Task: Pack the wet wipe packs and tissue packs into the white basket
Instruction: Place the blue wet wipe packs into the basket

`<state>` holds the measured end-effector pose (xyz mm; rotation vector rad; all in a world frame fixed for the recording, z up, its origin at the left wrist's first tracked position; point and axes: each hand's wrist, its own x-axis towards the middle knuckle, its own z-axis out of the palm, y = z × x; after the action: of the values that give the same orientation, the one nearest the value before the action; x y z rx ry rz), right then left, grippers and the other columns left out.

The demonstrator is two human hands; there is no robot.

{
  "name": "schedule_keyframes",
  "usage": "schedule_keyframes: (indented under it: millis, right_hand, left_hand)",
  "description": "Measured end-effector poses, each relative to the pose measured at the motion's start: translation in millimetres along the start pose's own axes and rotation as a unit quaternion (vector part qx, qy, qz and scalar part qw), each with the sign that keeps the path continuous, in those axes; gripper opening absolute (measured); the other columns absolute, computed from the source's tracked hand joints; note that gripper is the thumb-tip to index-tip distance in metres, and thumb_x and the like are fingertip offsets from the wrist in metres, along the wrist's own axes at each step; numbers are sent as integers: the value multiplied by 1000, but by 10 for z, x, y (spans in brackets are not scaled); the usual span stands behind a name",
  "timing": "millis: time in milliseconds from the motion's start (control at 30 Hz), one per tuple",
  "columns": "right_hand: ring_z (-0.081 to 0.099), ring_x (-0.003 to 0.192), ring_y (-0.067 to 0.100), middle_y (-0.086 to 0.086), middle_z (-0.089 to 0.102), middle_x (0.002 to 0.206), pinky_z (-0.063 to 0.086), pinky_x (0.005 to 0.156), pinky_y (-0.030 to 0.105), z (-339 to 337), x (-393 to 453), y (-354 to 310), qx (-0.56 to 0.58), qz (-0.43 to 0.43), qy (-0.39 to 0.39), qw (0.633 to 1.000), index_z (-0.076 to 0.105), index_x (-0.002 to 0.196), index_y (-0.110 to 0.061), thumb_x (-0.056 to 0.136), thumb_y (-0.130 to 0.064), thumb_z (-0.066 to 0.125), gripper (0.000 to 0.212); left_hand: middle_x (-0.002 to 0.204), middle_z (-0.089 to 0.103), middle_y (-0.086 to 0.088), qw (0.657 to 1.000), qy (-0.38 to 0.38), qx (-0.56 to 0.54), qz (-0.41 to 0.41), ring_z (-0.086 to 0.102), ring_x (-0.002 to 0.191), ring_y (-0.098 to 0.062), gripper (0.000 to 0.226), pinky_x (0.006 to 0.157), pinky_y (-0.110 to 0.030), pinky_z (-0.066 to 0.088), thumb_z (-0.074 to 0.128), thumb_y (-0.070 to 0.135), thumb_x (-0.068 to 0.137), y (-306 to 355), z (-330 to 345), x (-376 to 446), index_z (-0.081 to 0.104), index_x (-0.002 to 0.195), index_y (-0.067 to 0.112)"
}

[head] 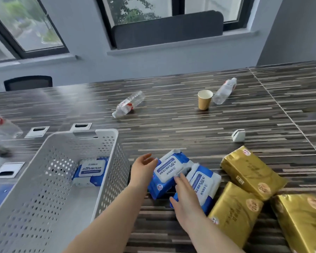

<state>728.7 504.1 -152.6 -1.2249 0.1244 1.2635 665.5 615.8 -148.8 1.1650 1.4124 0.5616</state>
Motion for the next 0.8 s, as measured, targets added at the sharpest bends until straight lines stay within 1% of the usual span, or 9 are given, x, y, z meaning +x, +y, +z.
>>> schedule_keyframes:
  millis: [100,167,233,333,433,500,567,667,800]
  right_hand:
    - [32,140,20,-1,39,149,26,112,46,23,292,-17,36,40,23,998,29,147,-33,98,-26,47,53]
    - [33,140,22,0,38,150,24,112,48,42,475,3,47,61,35,996,24,149,-35,98,-28,47,56]
    - [40,134,23,0,41,148,28,109,48,80,600,7,55,74,42,995,21,149,-37,97,-30,48,59]
    - [52,114,21,2,48,142,39,89,43,121,813,82,47,80,73,993,22,149,-36,95,-29,53,63]
    - [56,107,21,2,51,136,45,83,43,144,988,183,20,76,110,991,20,148,-38,89,-22,57,71]
    - [55,113,24,2,50,134,50,87,46,140,1062,250,1,71,124,990,16,148,-41,87,-20,60,78]
    - [56,111,22,1,52,131,53,79,40,134,1071,279,-25,55,130,990,18,147,-42,87,-20,61,77]
    - [60,97,16,0,57,122,51,61,31,124,1056,269,-29,35,133,990,29,143,-39,89,-22,62,65]
    - [67,87,16,-2,65,106,57,64,35,135,992,210,-17,9,132,991,45,134,-30,89,-24,62,48]
  left_hand:
    - [114,65,2,997,3,74,14,62,98,-15,36,68,-27,53,62,19,89,2,66,254,58,125,14]
    - [116,65,2,993,9,114,20,62,100,-14,35,63,-21,50,61,20,90,-39,102,432,58,124,15]
    - [114,65,3,987,6,159,24,61,100,-13,35,73,-26,54,61,22,90,-79,139,577,58,125,15]
    - [125,63,0,971,-26,234,39,60,108,-14,43,90,-30,51,61,26,90,-159,218,760,54,131,16]
    - [128,61,0,935,-72,347,16,60,112,-17,48,85,-30,50,56,38,91,-221,284,887,51,134,19]
    - [112,68,-3,906,-99,410,-17,64,100,-20,41,79,-34,52,47,46,92,-246,332,950,62,119,18]
    - [95,71,-5,903,-100,417,-32,66,87,-22,43,73,-35,52,43,50,92,-272,356,974,65,101,15]
    - [88,70,-1,916,-86,390,-37,66,83,-20,42,68,-32,51,48,55,88,-288,338,937,63,97,17]
    - [89,70,5,949,-68,306,-33,67,82,-13,39,74,-32,56,61,53,81,-244,160,792,64,103,20]
